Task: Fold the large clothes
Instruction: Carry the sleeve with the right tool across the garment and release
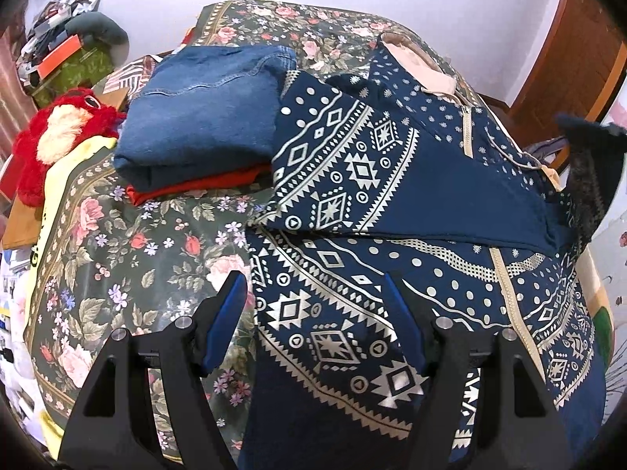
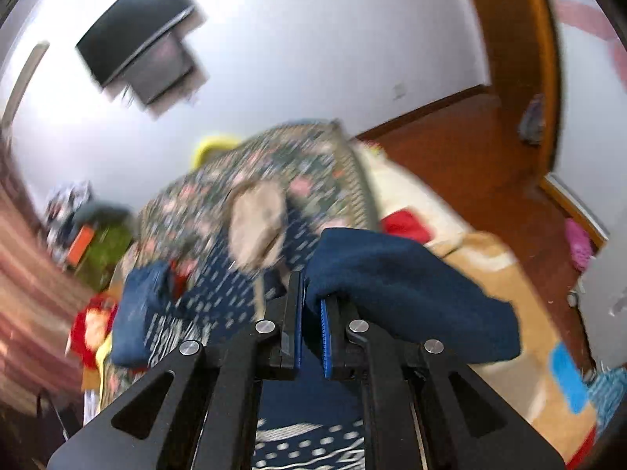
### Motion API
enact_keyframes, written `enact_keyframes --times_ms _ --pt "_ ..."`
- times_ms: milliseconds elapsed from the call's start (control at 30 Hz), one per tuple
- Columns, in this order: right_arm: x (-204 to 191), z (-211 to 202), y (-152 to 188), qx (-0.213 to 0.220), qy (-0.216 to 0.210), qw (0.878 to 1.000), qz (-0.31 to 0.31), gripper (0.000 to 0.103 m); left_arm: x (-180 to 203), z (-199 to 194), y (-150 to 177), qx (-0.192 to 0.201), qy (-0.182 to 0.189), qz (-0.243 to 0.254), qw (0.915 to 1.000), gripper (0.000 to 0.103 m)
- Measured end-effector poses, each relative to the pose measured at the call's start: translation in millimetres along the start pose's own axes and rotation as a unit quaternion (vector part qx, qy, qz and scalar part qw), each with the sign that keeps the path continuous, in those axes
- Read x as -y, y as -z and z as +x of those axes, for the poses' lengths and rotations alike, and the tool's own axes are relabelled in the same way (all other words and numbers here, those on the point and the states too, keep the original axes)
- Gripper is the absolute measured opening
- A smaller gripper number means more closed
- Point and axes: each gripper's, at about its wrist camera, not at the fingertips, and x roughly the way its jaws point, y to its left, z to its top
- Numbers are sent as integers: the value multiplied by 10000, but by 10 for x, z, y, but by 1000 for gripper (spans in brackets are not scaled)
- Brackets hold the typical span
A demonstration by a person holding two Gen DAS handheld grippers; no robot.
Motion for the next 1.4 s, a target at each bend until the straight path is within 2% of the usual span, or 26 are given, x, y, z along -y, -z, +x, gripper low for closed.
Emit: enact_keyframes --times_ms 167,333,500,600,667,700,767,900,1000,1100,1233,1400 --pt "-188 667 440 -1012 -29 9948 -122 7 -71 -34 20 7 5 -45 10000 70" --pt "-164 1118 834 -1932 148 9810 -18 8 -89 -53 48 -30 -22 -22 10000 70" --pt "-107 1120 944 -2278 209 9735 -31 11 19 -88 30 -8 -18 131 9999 70" --pt "-83 982 912 -2388 138 9709 -117 21 170 -107 -31 23 29 300 9995 70" --pt "-76 898 893 -2376 100 9711 -185 30 314 -131 -90 79 79 451 9989 70" --pt "-53 789 873 -2298 72 9729 -266 37 373 -140 -111 105 107 511 9986 70" --pt "-9 619 839 -2080 76 9774 -362 43 568 -164 -191 171 220 692 9972 70" --pt "150 309 761 -1554 334 9865 -400 44 990 -191 -364 245 492 1049 9930 70" --pt "413 31 704 -1111 662 9913 -253 44 1405 -199 -503 295 718 1440 9865 70" --pt "662 -151 660 -843 930 9921 -35 44 1871 -186 -622 290 992 1869 9769 70" --pt "1011 -350 678 -564 1384 9885 227 44 2530 -112 -701 228 1336 2477 9593 70" --pt "1313 -449 741 -430 1663 9837 530 44 3296 182 -628 -80 1474 3185 9364 70"
